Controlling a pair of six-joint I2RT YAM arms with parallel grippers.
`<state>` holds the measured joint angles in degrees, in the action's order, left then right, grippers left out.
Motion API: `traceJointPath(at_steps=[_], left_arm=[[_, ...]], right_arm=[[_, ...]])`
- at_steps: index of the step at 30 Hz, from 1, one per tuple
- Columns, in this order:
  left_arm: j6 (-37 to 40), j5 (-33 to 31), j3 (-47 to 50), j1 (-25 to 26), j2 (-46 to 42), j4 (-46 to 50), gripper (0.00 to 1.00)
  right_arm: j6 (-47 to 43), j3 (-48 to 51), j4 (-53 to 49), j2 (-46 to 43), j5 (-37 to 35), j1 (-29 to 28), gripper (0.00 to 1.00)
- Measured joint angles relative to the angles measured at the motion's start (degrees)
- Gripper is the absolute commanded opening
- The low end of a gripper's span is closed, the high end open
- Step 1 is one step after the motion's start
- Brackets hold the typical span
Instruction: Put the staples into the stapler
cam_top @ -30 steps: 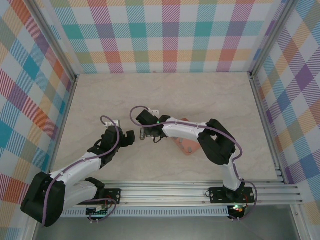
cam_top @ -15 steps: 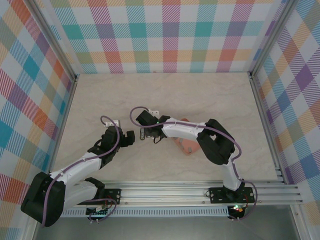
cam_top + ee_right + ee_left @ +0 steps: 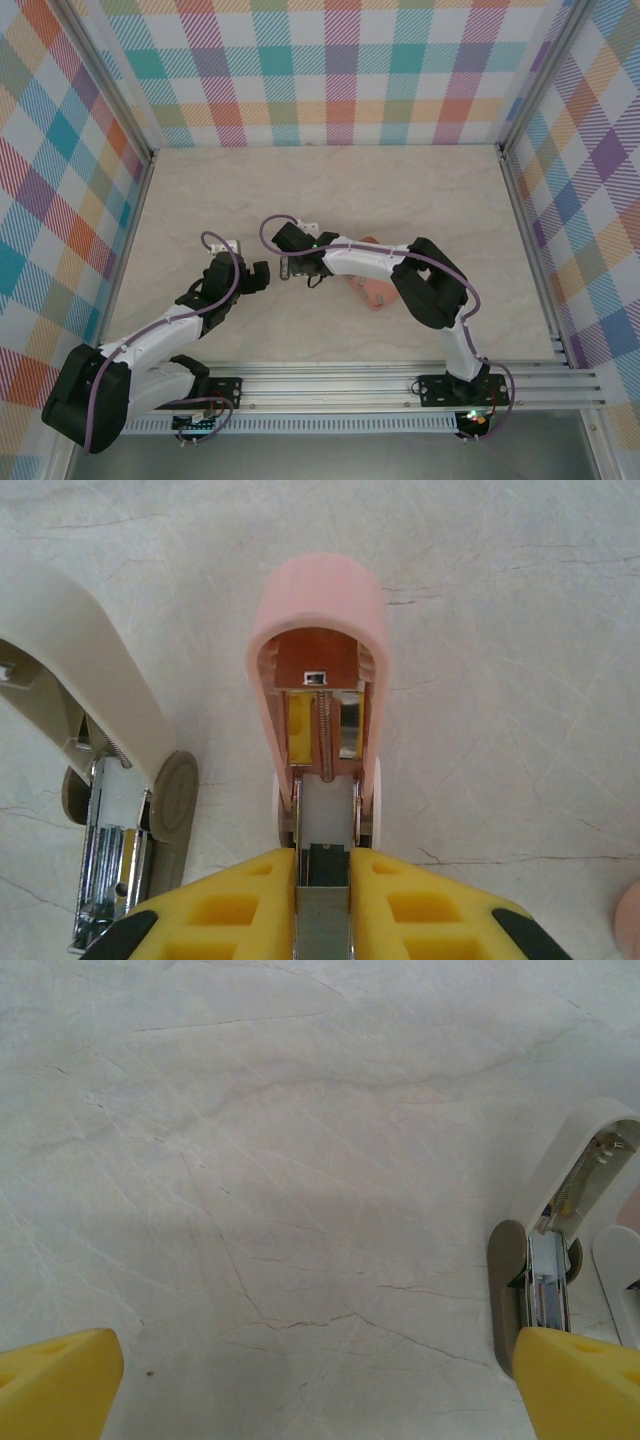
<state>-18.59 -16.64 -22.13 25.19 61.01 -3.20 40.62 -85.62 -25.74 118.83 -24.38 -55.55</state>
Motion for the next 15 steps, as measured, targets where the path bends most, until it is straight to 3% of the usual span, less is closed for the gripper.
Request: traceJointPath(at_steps=[15], left_arm=[[0.00,0.00,0.00,0.00,0.00,0.00,1.00]], right_arm=[[0.74,-0.57,-1.14,0.63,-0.02,0.00,0.27]])
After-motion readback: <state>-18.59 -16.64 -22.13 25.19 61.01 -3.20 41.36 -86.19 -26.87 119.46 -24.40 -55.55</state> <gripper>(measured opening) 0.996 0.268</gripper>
